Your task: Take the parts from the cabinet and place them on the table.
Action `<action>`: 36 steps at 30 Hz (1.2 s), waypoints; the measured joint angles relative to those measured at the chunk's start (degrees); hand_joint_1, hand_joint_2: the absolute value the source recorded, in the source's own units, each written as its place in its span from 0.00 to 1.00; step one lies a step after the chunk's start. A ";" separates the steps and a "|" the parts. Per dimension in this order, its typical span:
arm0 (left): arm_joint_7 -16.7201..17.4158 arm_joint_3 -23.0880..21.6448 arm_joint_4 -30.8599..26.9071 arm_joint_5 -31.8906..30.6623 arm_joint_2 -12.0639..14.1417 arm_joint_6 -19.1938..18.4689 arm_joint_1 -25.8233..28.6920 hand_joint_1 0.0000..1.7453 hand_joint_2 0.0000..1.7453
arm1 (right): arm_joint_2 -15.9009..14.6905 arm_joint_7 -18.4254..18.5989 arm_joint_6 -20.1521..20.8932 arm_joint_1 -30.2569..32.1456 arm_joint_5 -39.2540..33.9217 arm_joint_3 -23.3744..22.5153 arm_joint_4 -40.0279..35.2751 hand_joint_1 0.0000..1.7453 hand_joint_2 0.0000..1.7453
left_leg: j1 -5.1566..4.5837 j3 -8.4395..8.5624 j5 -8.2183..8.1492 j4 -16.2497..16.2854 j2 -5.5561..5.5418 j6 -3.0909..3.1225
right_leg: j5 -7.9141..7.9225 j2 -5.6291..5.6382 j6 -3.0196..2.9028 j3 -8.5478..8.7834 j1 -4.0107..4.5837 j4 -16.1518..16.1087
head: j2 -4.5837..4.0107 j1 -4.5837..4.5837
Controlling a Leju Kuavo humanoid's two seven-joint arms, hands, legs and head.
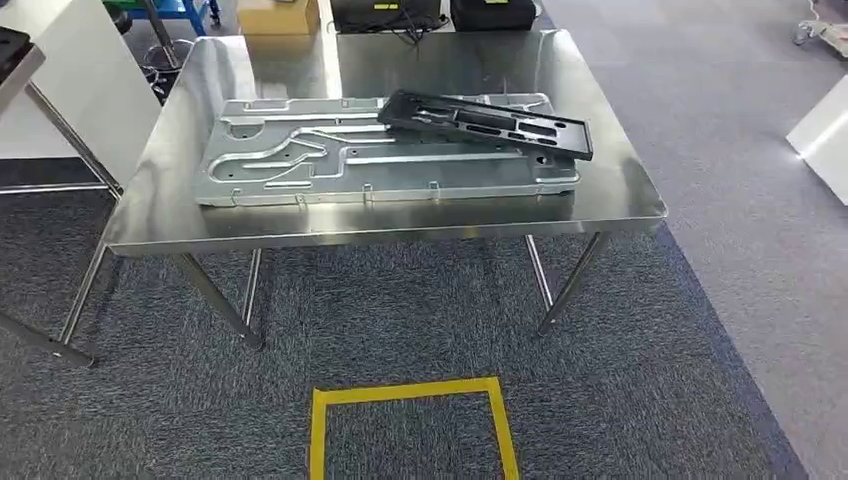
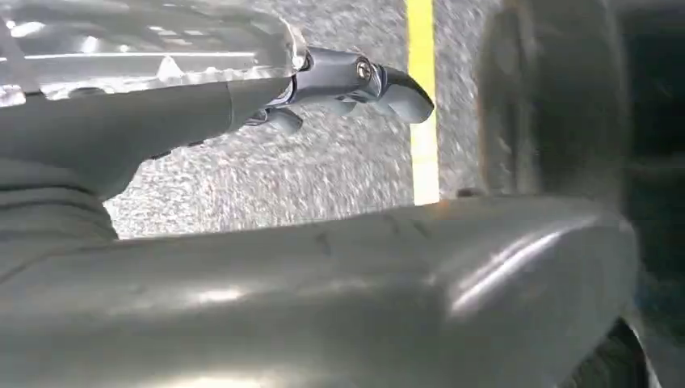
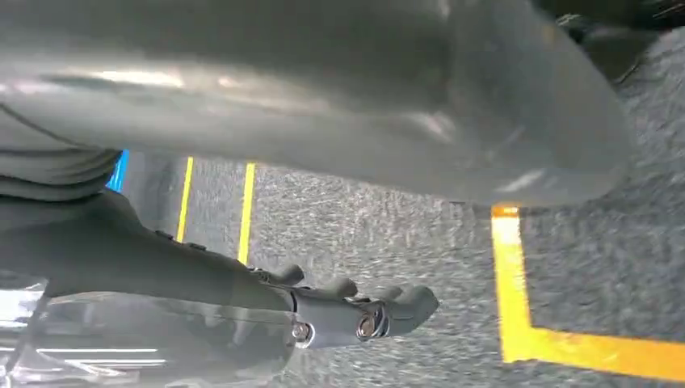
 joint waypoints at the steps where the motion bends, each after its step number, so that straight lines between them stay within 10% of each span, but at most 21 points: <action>1: 0.18 -0.26 -0.04 0.02 -0.11 0.00 -0.18 0.00 0.00 | -0.04 -0.29 0.00 -0.02 -0.06 -0.13 0.00 0.00 0.00 | -0.01 -0.66 0.47 0.39 -0.08 -0.19 | 0.27 0.10 -0.36 3.88 0.02 -5.25 | 0.00 0.00; 3: 0.48 -0.72 -0.20 0.02 -0.39 0.09 -0.48 0.00 0.00 | -0.22 -0.92 0.13 -0.04 -0.11 -0.50 -0.02 0.00 0.00 | -0.28 -1.45 1.30 0.76 -0.12 -0.78 | -2.62 0.17 -1.05 8.94 0.36 -13.62 | 0.00 -0.02; 7: 0.81 -0.85 -0.22 0.02 -0.46 0.15 -0.67 0.00 0.00 | -0.22 -1.12 0.55 0.00 -0.11 -0.92 0.00 0.00 0.00 | 0.01 -2.45 2.56 0.92 -0.44 -2.11 | -0.91 -0.35 -2.32 7.06 -0.01 -14.21 | 0.00 0.00; 11: 0.90 -0.87 -0.22 0.07 -0.55 0.15 -0.59 0.00 0.00 | -0.37 -1.12 0.81 -0.04 -0.11 -1.05 0.00 0.00 0.00 | 0.44 -5.72 -10.24 14.47 -1.43 -3.10 | 1.80 -0.52 -3.22 3.50 0.27 -13.89 | 0.00 0.00; 13: 0.92 -0.87 -0.22 0.07 -0.57 0.15 -0.54 0.00 0.00 | -0.39 -1.12 0.85 -0.07 -0.13 -1.14 0.00 0.00 0.00 | 0.65 -5.25 -8.98 18.79 -1.45 -3.40 | 3.09 -0.51 -3.08 1.28 0.35 -13.30 | 0.00 -0.02; 16: 0.90 -0.87 -0.22 0.07 -0.57 0.15 -0.71 0.00 0.00 | -0.39 -1.18 0.96 -0.08 0.24 -1.20 0.00 0.00 0.00 | 0.81 3.03 -3.65 9.38 -1.45 -3.20 | 4.63 -0.47 -2.46 -2.00 0.29 -11.93 | 0.00 -0.02; 18: 0.54 -0.87 -0.24 0.02 -0.57 0.15 -1.08 0.00 0.00 | -0.39 -1.64 1.03 -0.23 1.07 -1.18 0.00 0.00 0.00 | 0.46 10.04 -7.62 -1.32 -1.57 -2.54 | 5.36 -0.44 -1.78 -3.01 0.56 -10.89 | 0.00 0.00; 22: -0.53 -0.87 -0.24 0.18 -0.85 -0.04 -0.95 0.00 0.00 | -0.88 -2.36 1.51 -0.07 2.10 -1.16 -0.02 0.00 0.00 | 0.37 8.07 -6.04 -1.34 -1.32 -0.29 | 6.91 -0.43 -0.28 -3.61 0.16 -10.89 | 0.00 0.00; 25: -1.05 -0.87 -0.26 0.15 -0.94 -0.63 -1.16 0.00 0.00 | -1.18 -3.17 2.08 -0.04 2.21 -1.16 0.00 0.00 0.00 | 0.29 5.52 -3.97 -1.24 -0.99 0.74 | -3.84 -0.08 0.35 -6.10 -0.15 -2.41 | 0.00 0.00; 27: -1.09 -0.87 -0.26 0.15 -0.94 -0.96 -1.13 0.00 0.00 | -1.25 -3.35 2.08 -0.06 2.40 -1.16 0.00 0.00 0.00 | 0.14 3.53 -2.51 -1.06 -0.98 0.73 | -7.21 -0.03 0.57 -7.27 -0.19 5.18 | 0.00 0.00; 29: -1.18 -0.87 -0.26 0.15 -1.01 -0.96 -1.14 0.00 0.00 | -1.46 -3.79 2.14 -0.09 2.71 -1.16 -0.02 0.00 0.00 | 0.12 1.44 -1.25 -0.53 -0.97 0.47 | -3.81 0.00 0.59 -5.19 -0.18 5.78 | 0.00 -0.02; 31: -1.49 -0.87 -0.31 0.15 -1.09 -0.96 -1.19 0.00 0.00 | -1.73 -3.89 2.14 -0.23 3.39 -1.09 -0.02 0.00 0.00 | 0.11 -0.48 -0.27 0.25 -1.27 0.10 | 0.25 0.23 0.24 1.21 -0.16 -1.92 | 0.00 0.00; 33: -1.73 -0.87 -0.37 0.15 -1.18 -0.98 -1.47 0.00 0.00 | -2.08 -4.09 2.16 -0.41 3.83 -0.90 -0.09 0.00 0.00 | -0.13 -1.72 0.63 0.83 -1.92 -0.60 | -2.35 3.20 -0.78 8.38 -0.01 -12.60 | 0.00 -0.02; 36: -1.71 -0.87 -0.39 0.15 -1.18 -0.70 -1.85 0.00 0.00 | -2.10 -4.16 2.80 -0.33 4.99 -0.61 -0.09 0.00 0.00 | 0.14 -2.27 2.81 0.27 -2.66 -1.61 | -2.52 2.26 -1.54 8.17 0.35 -14.05 | 0.00 -0.02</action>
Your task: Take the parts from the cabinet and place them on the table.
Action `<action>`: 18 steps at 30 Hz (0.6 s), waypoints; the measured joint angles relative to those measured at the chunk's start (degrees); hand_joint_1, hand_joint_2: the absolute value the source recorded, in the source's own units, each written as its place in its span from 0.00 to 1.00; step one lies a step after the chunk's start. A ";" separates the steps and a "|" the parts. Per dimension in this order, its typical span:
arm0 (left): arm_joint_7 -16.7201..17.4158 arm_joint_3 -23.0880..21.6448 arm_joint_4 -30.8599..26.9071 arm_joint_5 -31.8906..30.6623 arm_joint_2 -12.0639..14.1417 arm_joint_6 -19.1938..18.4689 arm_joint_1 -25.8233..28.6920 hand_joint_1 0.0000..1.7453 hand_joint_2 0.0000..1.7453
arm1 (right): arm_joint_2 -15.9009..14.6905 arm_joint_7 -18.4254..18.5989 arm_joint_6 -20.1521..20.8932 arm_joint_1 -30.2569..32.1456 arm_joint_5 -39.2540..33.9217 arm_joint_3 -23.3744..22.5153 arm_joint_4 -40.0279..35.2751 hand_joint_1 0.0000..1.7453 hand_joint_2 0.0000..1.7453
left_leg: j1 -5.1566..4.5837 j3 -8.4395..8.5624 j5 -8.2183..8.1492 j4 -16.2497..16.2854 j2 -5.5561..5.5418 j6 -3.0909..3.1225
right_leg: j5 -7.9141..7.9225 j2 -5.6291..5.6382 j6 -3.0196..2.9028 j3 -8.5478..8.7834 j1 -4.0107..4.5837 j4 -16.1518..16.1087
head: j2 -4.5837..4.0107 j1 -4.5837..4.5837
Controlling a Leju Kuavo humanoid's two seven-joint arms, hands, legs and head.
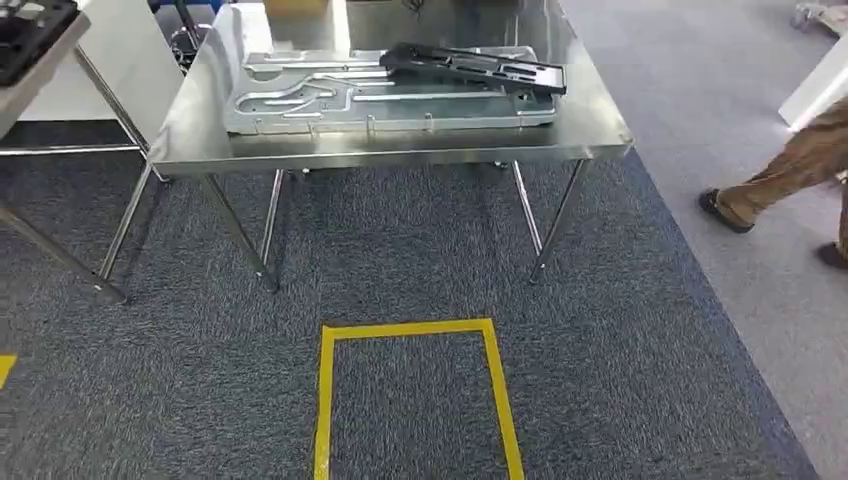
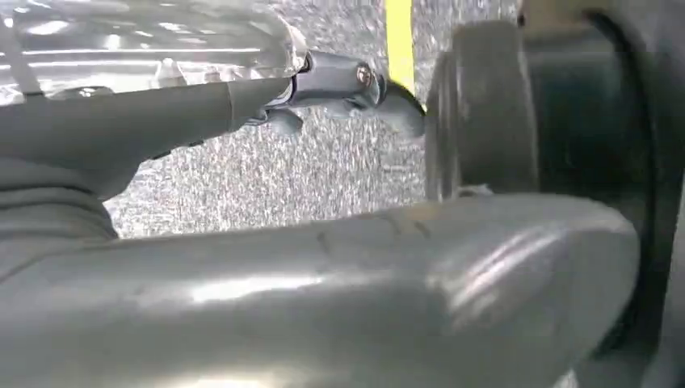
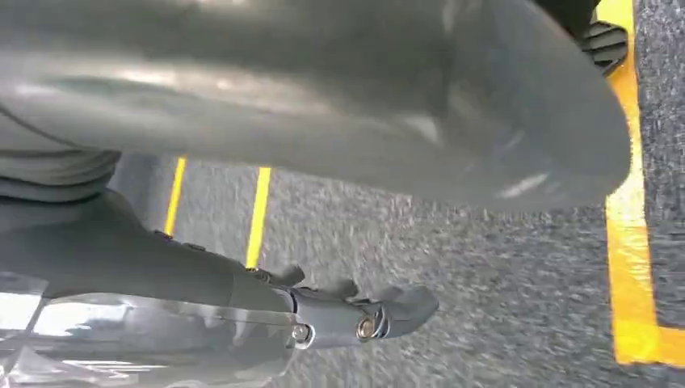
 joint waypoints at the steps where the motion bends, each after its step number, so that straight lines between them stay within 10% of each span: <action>1: 0.07 0.00 0.02 0.02 0.02 0.13 0.23 0.00 0.00 | 0.00 0.04 0.41 0.12 0.83 0.31 0.02 0.00 0.00 | -0.20 -0.32 0.47 -0.13 -0.14 -0.39 | 0.94 -0.28 -0.51 -0.33 -0.46 -0.46 | 0.00 0.02; 3: 0.20 0.00 0.02 0.04 0.28 0.22 0.35 0.00 0.00 | 0.00 0.44 0.57 -0.21 1.79 1.16 0.04 0.00 0.00 | 0.13 -1.62 -4.61 2.80 0.09 -0.57 | 2.19 -1.25 -1.51 -1.79 -0.53 -0.42 | 0.00 0.02; 6: 0.20 0.00 0.02 0.04 0.28 0.22 0.24 0.00 0.00 | 0.00 0.92 0.26 -0.09 1.90 1.31 0.04 0.00 0.00 | 0.27 -4.49 -13.28 15.74 0.13 -1.28 | 4.09 -2.05 -1.67 -4.46 -0.28 -0.03 | 0.00 0.00; 8: 0.20 0.00 0.02 0.04 0.28 0.31 0.30 0.00 0.00 | 0.00 1.05 0.32 -0.12 1.90 1.33 0.04 0.00 0.00 | 0.35 -3.37 -11.03 18.78 0.14 -1.39 | 5.33 -2.24 -1.49 -6.85 -0.16 0.71 | 0.00 0.00; 10: 0.15 -0.02 0.02 -0.04 0.28 0.41 0.31 0.00 0.00 | 0.00 1.07 0.37 -0.15 1.92 1.38 0.04 0.00 0.00 | 0.39 1.96 -7.14 12.68 0.15 -1.14 | 6.25 -2.29 -1.24 -8.87 -0.14 1.49 | 0.00 0.02; 12: -0.07 -0.04 0.00 -0.18 0.39 0.44 0.05 0.00 0.00 | 0.00 1.25 0.39 -0.29 1.94 1.42 0.04 0.00 0.00 | 0.22 10.65 -9.09 1.21 0.13 -0.55 | 6.89 -2.26 -0.69 -10.11 0.10 2.43 | 0.00 0.00; 13: -0.13 -0.02 0.00 -0.15 0.42 0.52 -0.13 0.00 0.00 | 0.00 1.25 0.39 -0.26 1.96 1.42 0.04 0.00 0.00 | -0.06 12.10 -10.34 -2.16 0.06 -0.12 | 7.30 -2.36 -0.29 -10.41 0.12 2.65 | 0.00 0.02; 16: -0.35 -0.06 0.00 0.02 0.37 0.52 0.14 0.00 0.00 | 0.00 1.25 0.39 -0.16 1.96 1.51 0.04 0.00 0.00 | -0.21 10.72 -9.32 -2.19 0.22 1.17 | 8.87 -2.27 0.78 -10.91 0.08 2.42 | 0.00 0.02; 18: -0.37 -0.15 0.00 0.02 0.31 0.52 -0.02 0.00 0.00 | -0.09 1.31 0.39 -0.22 1.99 1.60 0.04 0.00 0.00 | 0.06 9.55 -8.04 -2.34 0.74 2.14 | 4.59 -2.01 1.20 -12.11 -0.30 4.78 | 0.00 0.02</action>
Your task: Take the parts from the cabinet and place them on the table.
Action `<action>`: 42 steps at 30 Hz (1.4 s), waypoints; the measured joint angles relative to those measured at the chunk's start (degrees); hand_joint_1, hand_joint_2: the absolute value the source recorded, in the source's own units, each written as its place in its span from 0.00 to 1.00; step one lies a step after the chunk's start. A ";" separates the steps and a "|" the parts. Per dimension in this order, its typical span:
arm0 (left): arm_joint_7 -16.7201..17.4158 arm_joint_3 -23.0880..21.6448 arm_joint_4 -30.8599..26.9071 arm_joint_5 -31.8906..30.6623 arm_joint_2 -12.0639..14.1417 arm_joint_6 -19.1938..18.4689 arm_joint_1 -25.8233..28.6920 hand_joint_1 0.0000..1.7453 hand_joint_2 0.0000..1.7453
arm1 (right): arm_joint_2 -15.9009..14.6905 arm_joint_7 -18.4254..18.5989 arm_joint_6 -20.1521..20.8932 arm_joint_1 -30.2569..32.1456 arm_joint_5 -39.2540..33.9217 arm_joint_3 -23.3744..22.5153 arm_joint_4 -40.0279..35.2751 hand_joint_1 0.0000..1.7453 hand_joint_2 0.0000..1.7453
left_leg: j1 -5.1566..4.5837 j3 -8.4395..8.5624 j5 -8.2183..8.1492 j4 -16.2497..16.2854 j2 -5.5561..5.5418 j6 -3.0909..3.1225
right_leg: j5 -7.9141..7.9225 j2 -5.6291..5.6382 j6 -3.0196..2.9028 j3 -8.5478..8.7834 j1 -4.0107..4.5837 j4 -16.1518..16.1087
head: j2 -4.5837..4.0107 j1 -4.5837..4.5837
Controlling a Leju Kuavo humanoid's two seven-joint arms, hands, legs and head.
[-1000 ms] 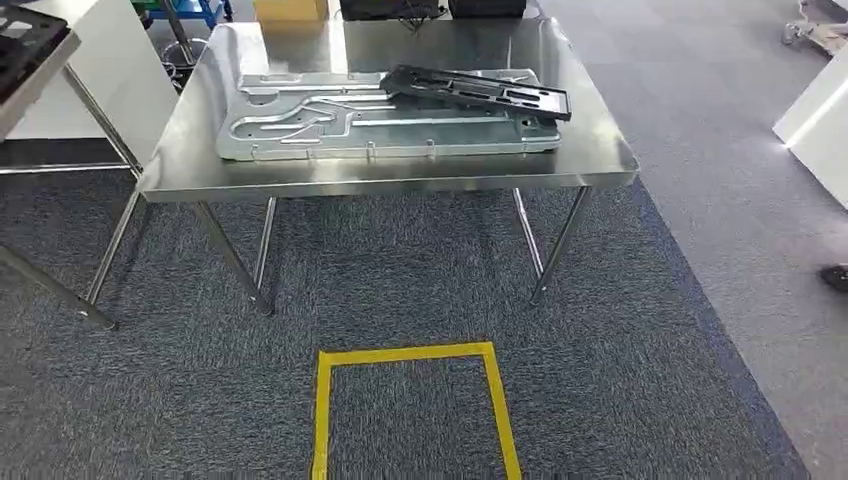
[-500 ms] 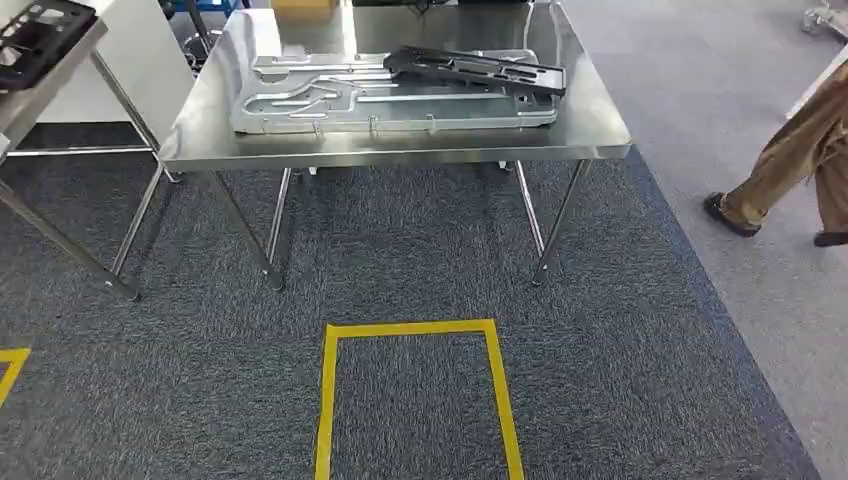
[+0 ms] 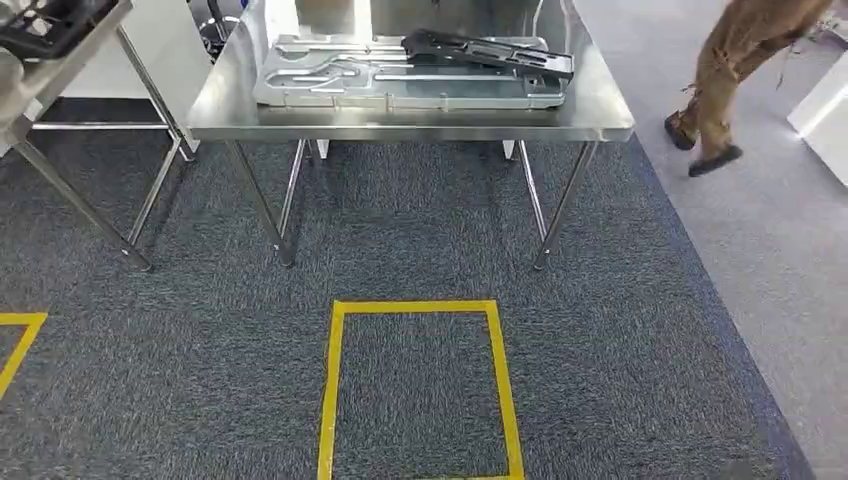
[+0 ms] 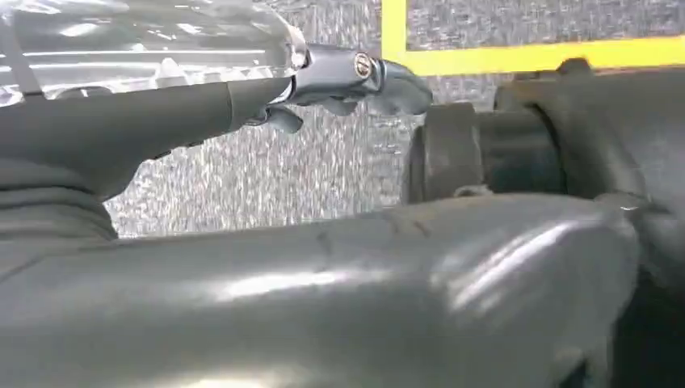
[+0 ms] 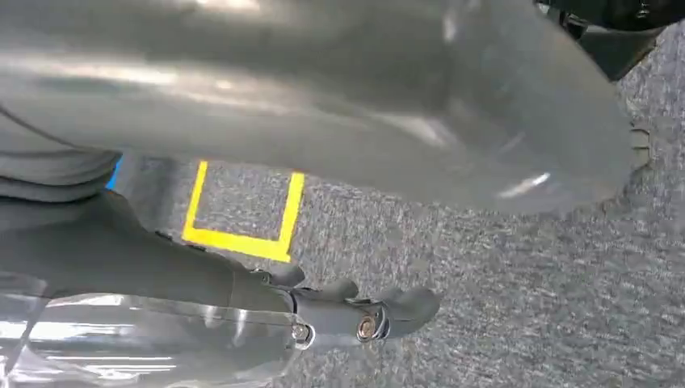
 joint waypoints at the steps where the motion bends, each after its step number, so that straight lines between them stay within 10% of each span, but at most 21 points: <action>1: 0.02 -0.02 0.00 0.00 0.00 0.00 0.07 0.00 0.00 | 0.02 0.09 -0.02 0.00 0.00 0.04 0.00 0.00 0.00 | -0.02 -0.66 0.54 0.01 0.12 0.44 | -3.82 0.01 0.11 -0.88 -0.11 3.45 | 0.00 0.00; 3: 0.02 -0.18 0.00 -0.02 0.02 0.00 0.30 0.00 0.00 | 0.02 0.15 0.00 0.08 0.02 0.09 0.02 0.00 0.00 | -0.19 -2.19 1.70 0.15 0.29 0.45 | -8.86 0.00 0.40 -2.85 -0.28 11.96 | 0.00 0.00; 5: 0.02 -0.17 0.00 -0.02 0.07 0.00 0.32 0.00 0.00 | 0.00 0.15 0.00 0.06 0.02 0.11 0.02 0.00 0.00 | -0.21 -4.03 2.85 0.54 0.37 0.27 | -7.38 0.00 0.60 -2.37 -0.34 15.10 | 0.00 0.00; 7: 0.02 -0.22 0.00 -0.02 0.04 0.00 0.33 0.00 0.00 | -0.04 0.15 0.00 0.04 0.02 0.13 0.02 0.00 0.00 | -0.11 -5.73 3.65 1.20 0.37 -0.11 | -2.70 -0.01 0.52 2.49 -0.35 9.19 | 0.00 0.00; 9: 0.02 -0.22 0.00 -0.02 0.04 0.02 0.24 0.00 0.00 | -0.09 0.15 0.00 -0.04 0.00 0.13 0.02 0.00 0.00 | -0.20 -6.92 4.09 1.96 0.35 -0.61 | -2.67 0.12 0.04 9.42 -0.30 -0.88 | 0.00 0.00; 13: 0.13 -0.33 0.00 -0.02 0.07 0.09 0.19 0.00 0.00 | -0.09 0.15 -0.02 -0.04 -0.02 0.13 0.02 0.00 0.00 | -0.35 -7.80 5.72 2.29 0.40 -1.97 | -3.34 0.15 -1.19 9.85 0.18 -3.98 | 0.00 -0.02; 15: 0.33 -0.59 0.00 0.00 0.11 0.15 0.36 0.00 0.00 | -0.04 0.15 -0.02 0.03 -0.02 0.13 0.04 0.00 0.00 | -0.17 -8.86 2.99 4.05 0.18 -2.66 | -2.12 -0.35 -2.49 9.03 -0.31 -4.33 | 0.00 -0.02; 19: 0.61 -1.07 0.00 0.02 0.15 0.31 0.20 0.00 0.00 | -0.11 0.28 -0.02 -0.08 -0.02 0.13 0.04 0.00 0.00 | -0.01 -12.40 -7.30 19.41 0.15 -3.07 | -0.11 -0.54 -3.04 6.03 0.16 -3.81 | 0.00 -0.02; 21: 0.59 -1.16 0.00 0.00 0.15 0.35 0.14 0.00 0.00 | -0.13 0.37 -0.02 -0.17 -0.02 0.13 0.04 0.00 0.00 | -0.01 -10.68 -4.77 19.82 0.15 -2.84 | 0.74 -0.54 -3.02 4.32 0.38 -3.27 | 0.00 -0.02; 23: 0.57 -1.22 0.00 0.00 0.15 0.42 0.04 0.00 0.00 | -0.13 0.66 -0.02 -0.23 -0.07 0.13 0.04 0.00 0.00 | -0.13 -4.70 -0.39 11.67 0.14 -2.09 | 1.53 -0.50 -2.85 2.70 0.58 -2.54 | 0.00 -0.02; 25: 0.52 -1.22 0.00 -0.17 0.22 0.50 -0.25 0.00 0.00 | -0.04 0.76 0.00 -0.35 -0.11 0.13 0.04 0.00 0.00 | -0.67 1.89 -1.66 1.73 0.16 -1.36 | 1.95 -0.50 -2.43 1.98 0.95 -1.99 | 0.00 -0.02; 26: 0.55 -1.22 0.00 -0.17 0.22 0.57 -0.33 0.00 0.00 | -0.02 0.76 0.00 -0.32 -0.11 0.13 0.04 0.00 0.00 | -0.65 2.50 -2.42 0.01 0.15 -1.34 | 2.38 -0.61 -2.05 1.78 0.90 -1.97 | 0.00 0.00; 29: 0.55 -1.22 0.00 -0.15 0.13 0.59 -0.11 0.00 0.00 | -0.04 0.76 0.00 -0.33 -0.11 0.11 0.04 0.00 0.00 | -0.56 1.59 -1.34 -0.42 0.25 -0.47 | 3.44 -0.59 -0.99 1.44 0.88 -2.03 | 0.00 0.00; 33: 0.57 -1.25 0.00 -0.18 0.11 0.59 -0.13 0.00 0.00 | 0.00 0.76 0.07 -0.26 -0.11 0.11 0.04 0.00 0.00 | -0.50 -0.22 0.28 -0.34 0.62 0.46 | -5.84 -0.13 0.00 -3.08 0.14 10.19 | 0.00 0.00; 35: 0.55 -1.25 0.00 -0.15 0.13 0.50 -0.04 0.00 0.00 | 0.07 0.76 0.11 -0.20 -0.11 0.11 0.04 0.00 0.00 | -0.58 -1.32 0.84 0.13 0.60 0.39 | -7.64 -0.14 0.22 -4.20 -0.07 15.35 | 0.00 0.00; 39: 0.39 -1.27 0.00 -0.15 0.04 0.42 -0.07 0.00 0.00 | 0.04 0.74 0.44 -0.29 -0.11 0.11 0.04 0.00 0.00 | -0.56 -2.33 1.14 1.28 0.54 0.00 | -0.94 -0.12 -0.44 6.35 -0.16 -0.37 | 0.00 0.00; 42: 0.35 -1.29 0.00 -0.17 -0.02 0.42 -0.19 0.00 0.00 | 0.07 0.70 0.57 -0.33 -0.13 0.11 0.04 0.00 0.00 | -0.83 -3.35 1.33 1.97 0.61 -0.94 | -1.62 -0.05 -1.14 6.55 0.35 -2.44 | 0.00 -0.02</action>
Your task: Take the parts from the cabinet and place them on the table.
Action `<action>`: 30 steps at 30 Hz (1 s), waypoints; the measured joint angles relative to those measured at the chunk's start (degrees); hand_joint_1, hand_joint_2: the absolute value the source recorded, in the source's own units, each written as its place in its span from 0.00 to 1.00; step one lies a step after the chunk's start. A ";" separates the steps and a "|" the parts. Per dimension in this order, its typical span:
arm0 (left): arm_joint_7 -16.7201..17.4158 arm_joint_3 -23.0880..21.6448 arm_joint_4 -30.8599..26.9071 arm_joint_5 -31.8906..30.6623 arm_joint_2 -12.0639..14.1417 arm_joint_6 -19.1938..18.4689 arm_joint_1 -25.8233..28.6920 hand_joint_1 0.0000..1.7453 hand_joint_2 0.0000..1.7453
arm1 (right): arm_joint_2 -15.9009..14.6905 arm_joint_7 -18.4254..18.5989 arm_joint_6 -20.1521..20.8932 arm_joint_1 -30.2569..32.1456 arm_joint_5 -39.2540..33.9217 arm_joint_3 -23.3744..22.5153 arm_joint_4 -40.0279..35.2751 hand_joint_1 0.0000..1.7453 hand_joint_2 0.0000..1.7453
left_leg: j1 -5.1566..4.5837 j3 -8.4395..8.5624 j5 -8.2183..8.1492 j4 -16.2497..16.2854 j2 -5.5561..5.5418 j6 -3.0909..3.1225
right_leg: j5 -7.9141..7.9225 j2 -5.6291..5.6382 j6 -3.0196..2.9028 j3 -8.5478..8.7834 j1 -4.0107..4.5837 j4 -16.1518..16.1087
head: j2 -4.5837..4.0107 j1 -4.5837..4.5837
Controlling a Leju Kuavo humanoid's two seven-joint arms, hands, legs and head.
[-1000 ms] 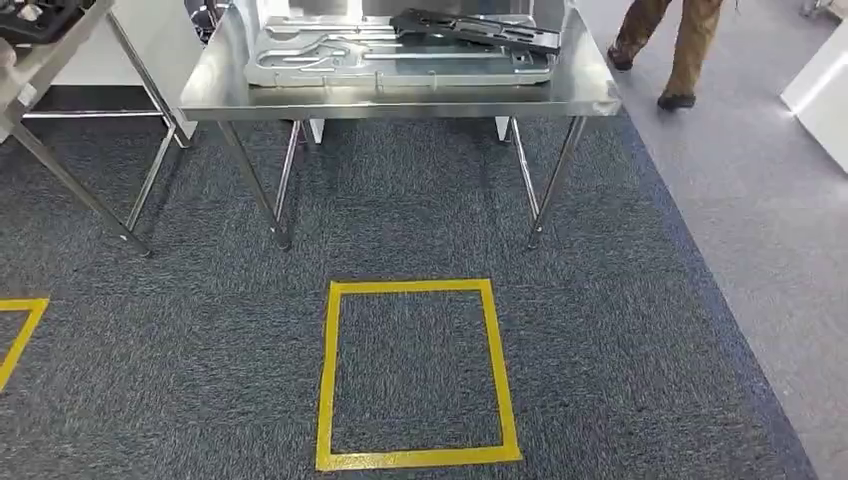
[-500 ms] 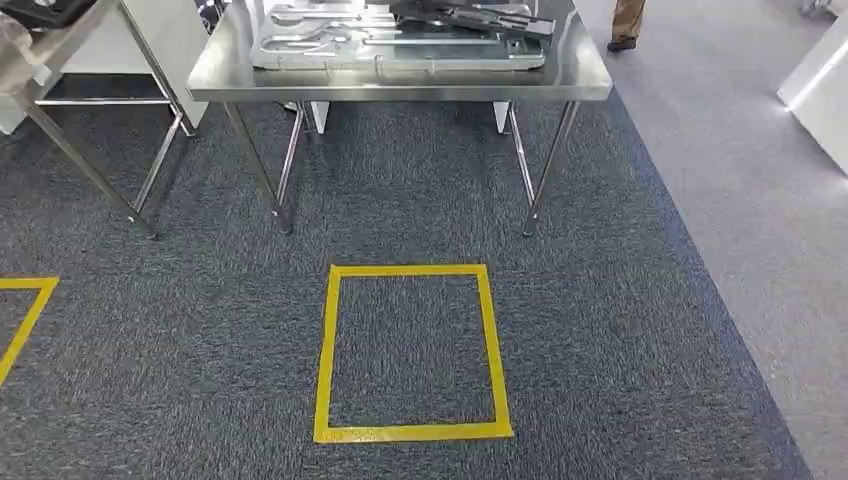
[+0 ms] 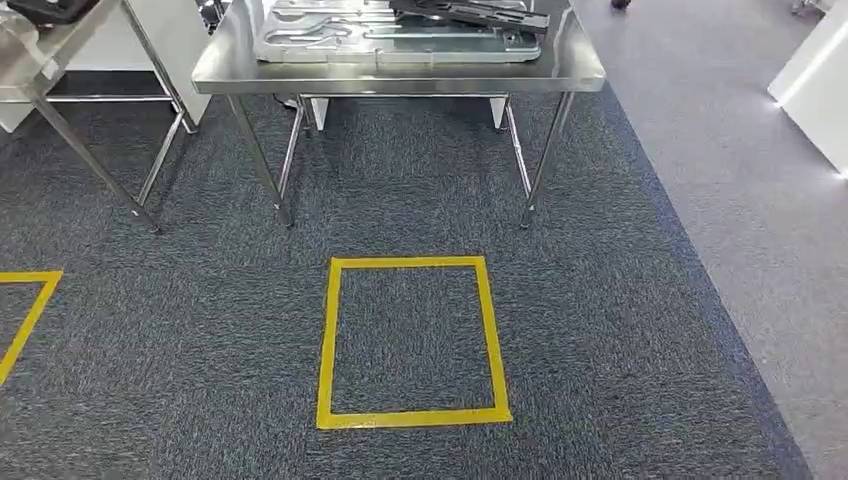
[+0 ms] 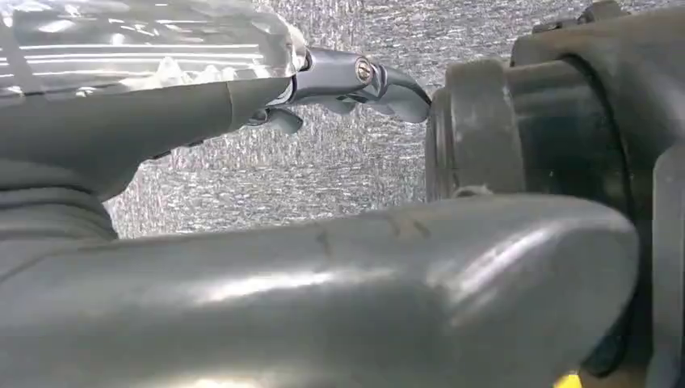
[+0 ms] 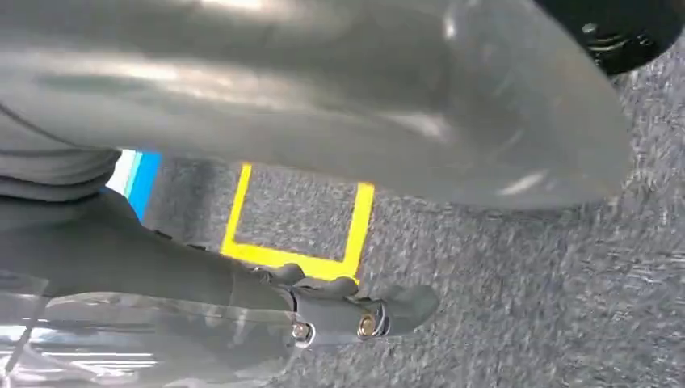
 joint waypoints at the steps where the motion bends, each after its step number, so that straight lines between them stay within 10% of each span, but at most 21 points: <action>1: 0.00 0.00 0.00 0.02 0.00 0.00 0.00 0.00 0.00 | 0.00 0.00 0.11 0.10 -0.04 -0.04 0.00 0.00 0.00 | 0.10 0.01 0.21 -0.16 0.00 -0.34 | 0.07 0.03 -0.25 -0.05 0.09 0.05 | 0.00 0.00; 4: -0.02 -0.02 0.00 0.02 0.17 -0.15 0.00 0.00 0.00 | 0.17 0.00 0.24 0.09 -0.15 -0.09 0.00 0.00 0.00 | 0.10 -0.92 -1.89 2.10 -0.39 -1.28 | 1.04 -0.18 -1.44 -0.16 -0.62 -0.91 | 0.00 0.00; 8: 0.02 -0.15 0.00 0.20 0.26 -0.28 0.07 0.00 0.00 | 0.17 0.00 0.15 0.14 -0.44 -0.42 0.00 0.00 0.00 | 0.79 -7.14 -9.02 17.36 -0.39 -2.25 | 1.52 -0.28 -1.73 -1.16 -0.49 -0.64 | 0.00 0.00; 12: -0.29 -0.35 0.00 0.20 0.44 -0.37 0.05 0.00 0.00 | 0.24 0.00 0.31 0.15 -0.48 -0.66 0.00 0.00 0.00 | 1.35 0.38 -1.35 3.84 -0.37 -2.30 | 1.60 -0.22 -1.28 -1.44 -0.61 0.09 | 0.00 0.00; 13: -0.46 -0.37 0.00 0.17 0.44 -0.39 -0.02 0.00 0.00 | 0.24 0.00 0.31 0.16 -0.46 -0.70 0.00 0.00 0.00 | 1.33 1.47 -1.61 1.06 -0.37 -2.07 | 1.58 -0.22 -0.92 -1.68 -0.40 0.33 | 0.00 0.00; 18: -1.00 -0.44 0.00 0.17 0.37 -1.07 -0.06 0.00 0.00 | 0.15 0.07 0.26 0.29 -0.11 -0.85 0.00 0.00 0.00 | 1.35 0.61 -0.25 0.11 -0.20 0.18 | 1.92 -0.05 1.11 -3.02 -0.43 1.12 | 0.00 0.00; 23: -1.62 -0.46 0.00 0.17 0.37 -1.36 -0.06 0.00 0.00 | 0.15 0.07 0.22 0.35 -0.04 -0.94 0.00 0.00 0.00 | 0.70 -2.06 1.43 0.36 -0.03 1.22 | -9.04 0.02 1.90 -8.07 -0.63 17.21 | 0.00 0.02; 25: -1.64 -0.46 0.00 0.17 0.37 -1.38 -0.07 0.00 0.00 | 0.13 0.07 0.20 0.35 -0.04 -0.94 0.00 0.00 0.00 | 0.51 -3.17 2.00 0.77 -0.06 1.17 | -6.80 0.04 1.62 -5.37 -0.54 14.68 | 0.00 0.02; 28: -1.66 -0.46 -0.07 0.17 0.20 -1.36 -0.12 0.00 0.00 | 0.00 0.07 0.15 0.05 -0.04 -0.94 -0.02 0.00 0.00 | 0.38 -4.24 2.83 1.31 -0.09 0.89 | -3.03 0.11 0.19 3.86 0.05 0.04 | 0.00 0.00; 30: -1.77 -0.48 -0.13 0.15 0.17 -1.12 -0.17 0.00 0.00 | -0.04 0.09 0.13 -0.06 0.02 -0.94 -0.02 0.00 0.00 | 0.26 -4.43 3.32 1.17 -0.09 0.21 | -2.37 0.08 -0.20 3.76 0.44 -0.83 | 0.00 0.02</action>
